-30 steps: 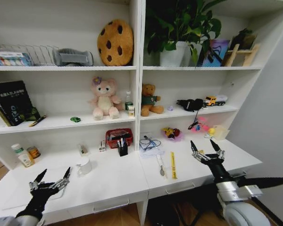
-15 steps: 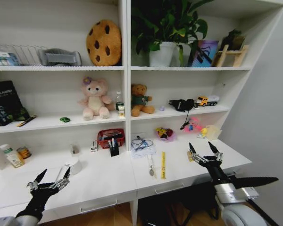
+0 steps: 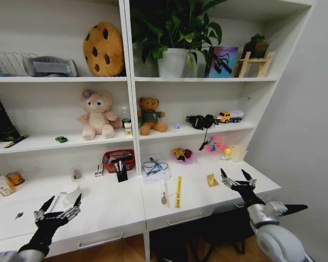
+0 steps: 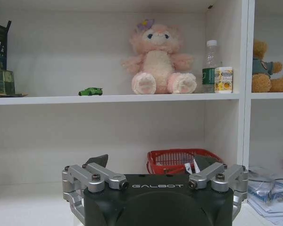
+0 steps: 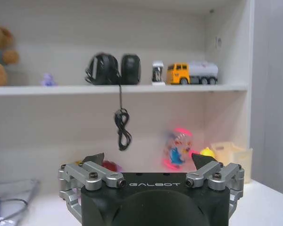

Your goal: Organize the objects on the table.

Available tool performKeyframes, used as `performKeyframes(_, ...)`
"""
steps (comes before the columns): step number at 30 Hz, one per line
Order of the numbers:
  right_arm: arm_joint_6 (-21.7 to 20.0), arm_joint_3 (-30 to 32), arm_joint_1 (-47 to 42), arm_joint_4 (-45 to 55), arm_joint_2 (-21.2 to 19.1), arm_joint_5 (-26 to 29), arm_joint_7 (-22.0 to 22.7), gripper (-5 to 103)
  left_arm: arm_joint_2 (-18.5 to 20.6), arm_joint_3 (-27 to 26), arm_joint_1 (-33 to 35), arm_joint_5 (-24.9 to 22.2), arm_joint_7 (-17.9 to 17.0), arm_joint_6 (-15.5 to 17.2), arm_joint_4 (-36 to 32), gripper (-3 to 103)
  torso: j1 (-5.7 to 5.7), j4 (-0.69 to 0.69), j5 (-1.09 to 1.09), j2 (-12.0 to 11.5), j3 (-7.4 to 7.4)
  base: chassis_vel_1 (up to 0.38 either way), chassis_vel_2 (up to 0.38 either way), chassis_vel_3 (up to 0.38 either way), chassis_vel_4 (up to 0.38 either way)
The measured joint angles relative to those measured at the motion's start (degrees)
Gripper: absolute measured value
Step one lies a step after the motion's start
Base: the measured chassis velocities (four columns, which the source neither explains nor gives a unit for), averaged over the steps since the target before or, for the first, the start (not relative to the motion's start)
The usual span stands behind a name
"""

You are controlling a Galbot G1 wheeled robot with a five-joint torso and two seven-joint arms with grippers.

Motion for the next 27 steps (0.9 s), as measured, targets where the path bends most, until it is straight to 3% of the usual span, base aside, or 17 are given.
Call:
performKeyframes(6,-5.64,-3.27,6.95,-7.41,-3.57,6.13,1.28,100,-0.02,0.01,-0.01,0.00,0.01,0.00,0.00,100,0.01,-0.02,0.00,0.00,0.00,0.000,0.000,0.000,0.000)
performKeyframes(8,-7.76,-4.73,9.26,-12.14,-5.55,7.57,-1.47,100,-0.02,0.02,-0.01,0.00,0.01,0.00,0.00,100,0.02,-0.03,0.01,-0.01,0.01,0.000,0.000,0.000,0.000)
performKeyframes(14,-9.03,-7.87,13.18,-18.40,-7.48,8.68,-6.56,100,-0.01,0.02,0.00,0.00,0.01,0.00,0.00,100,0.01,-0.05,-0.02,0.00,0.00,0.000,0.000,0.000,0.000)
performKeyframes(20,-9.39,-11.36,17.54,-21.83,-7.72,8.69,-7.91,100,-0.01,0.02,-0.01,0.00,0.01,0.00,0.00,100,0.01,-0.01,-0.01,0.00,0.00,0.000,0.000,0.000,0.000)
performKeyframes(23,-10.56,-17.98,25.28,-27.90,-6.99,8.39,-9.51,100,-0.01,0.02,-0.01,0.00,0.01,0.00,0.00,100,0.02,0.01,-0.02,-0.01,0.01,0.000,0.000,0.000,0.000)
performKeyframes(27,-10.87,-22.03,28.21,-31.39,-5.90,7.65,-9.80,100,-0.01,0.02,0.00,0.00,0.01,0.00,0.00,100,0.01,-0.02,-0.01,0.00,0.00,0.000,0.000,0.000,0.000)
